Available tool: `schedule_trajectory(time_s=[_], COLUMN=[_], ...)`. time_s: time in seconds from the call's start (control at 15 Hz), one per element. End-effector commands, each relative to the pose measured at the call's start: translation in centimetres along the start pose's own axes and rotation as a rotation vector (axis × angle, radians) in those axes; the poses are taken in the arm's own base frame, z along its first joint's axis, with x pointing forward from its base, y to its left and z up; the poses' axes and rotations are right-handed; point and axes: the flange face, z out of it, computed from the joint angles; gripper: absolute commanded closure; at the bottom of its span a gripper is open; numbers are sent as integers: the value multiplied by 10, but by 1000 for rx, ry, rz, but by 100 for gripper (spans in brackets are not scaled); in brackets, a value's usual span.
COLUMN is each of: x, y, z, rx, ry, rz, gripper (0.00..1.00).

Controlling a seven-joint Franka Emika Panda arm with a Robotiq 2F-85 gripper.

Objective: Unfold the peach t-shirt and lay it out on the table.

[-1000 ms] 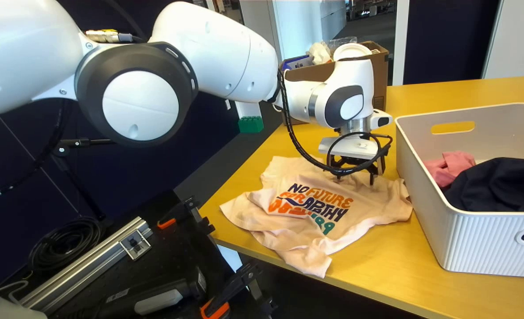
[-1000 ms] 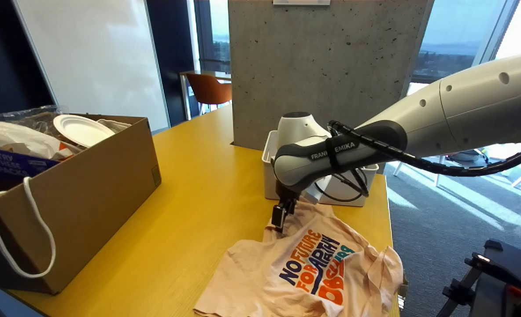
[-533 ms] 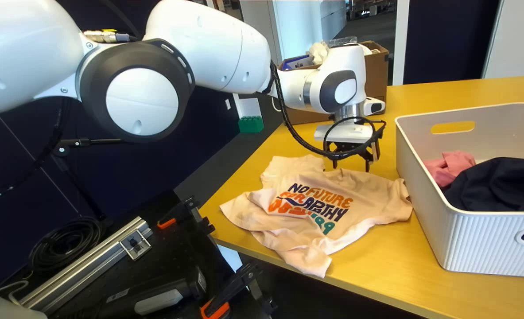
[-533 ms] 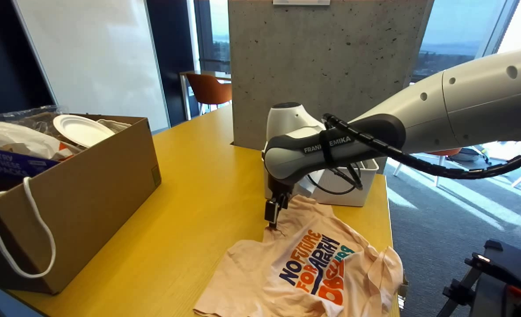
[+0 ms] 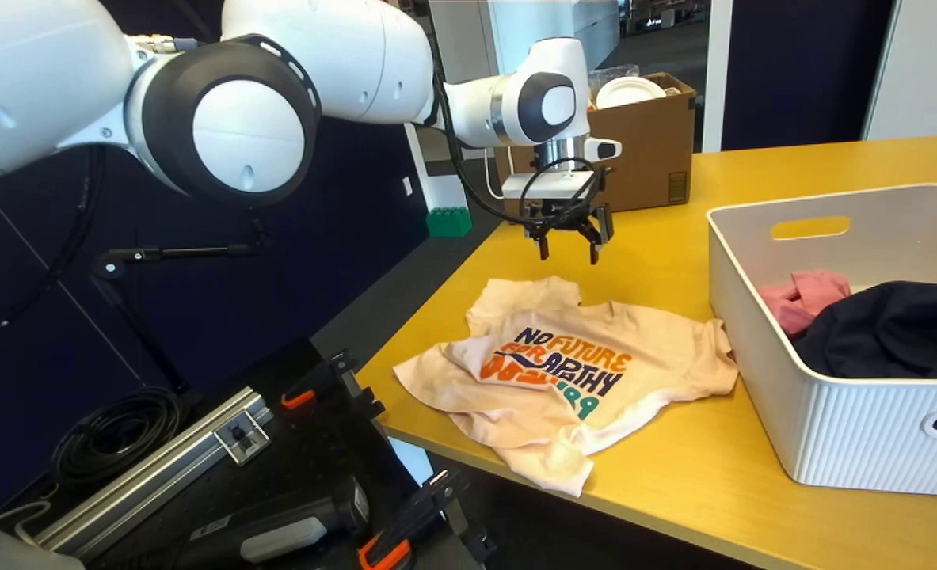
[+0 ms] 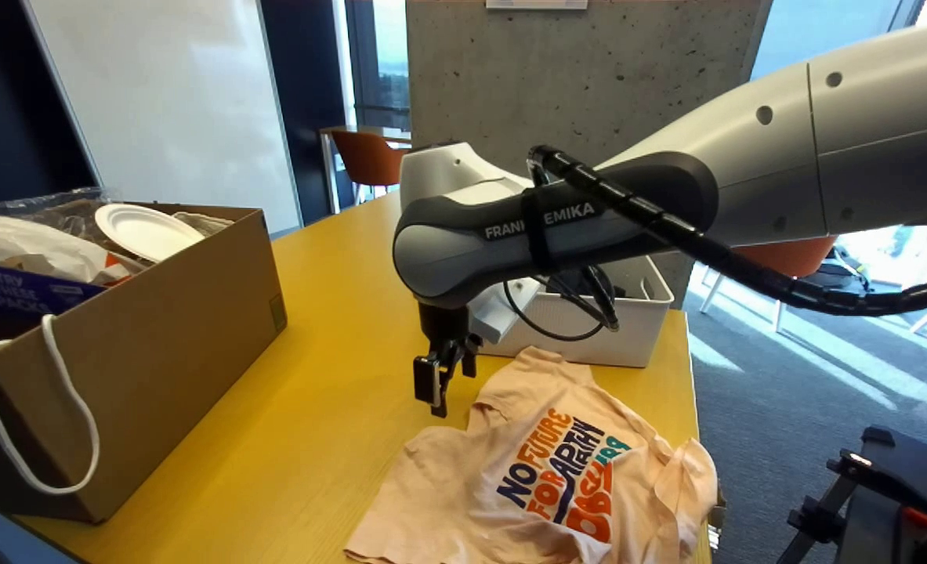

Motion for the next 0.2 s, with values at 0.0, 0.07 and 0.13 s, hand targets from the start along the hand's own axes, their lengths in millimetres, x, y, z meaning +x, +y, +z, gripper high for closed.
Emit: schedule_trajectory(time_s=[0.0, 0.07, 0.13], x=[-2, -2, -2], y=[-42, -56, -68], z=[-1, 2, 5], rx=[26, 19, 19], ry=[-75, -82, -86], rz=[48, 61, 69], gripper=[0, 0, 0])
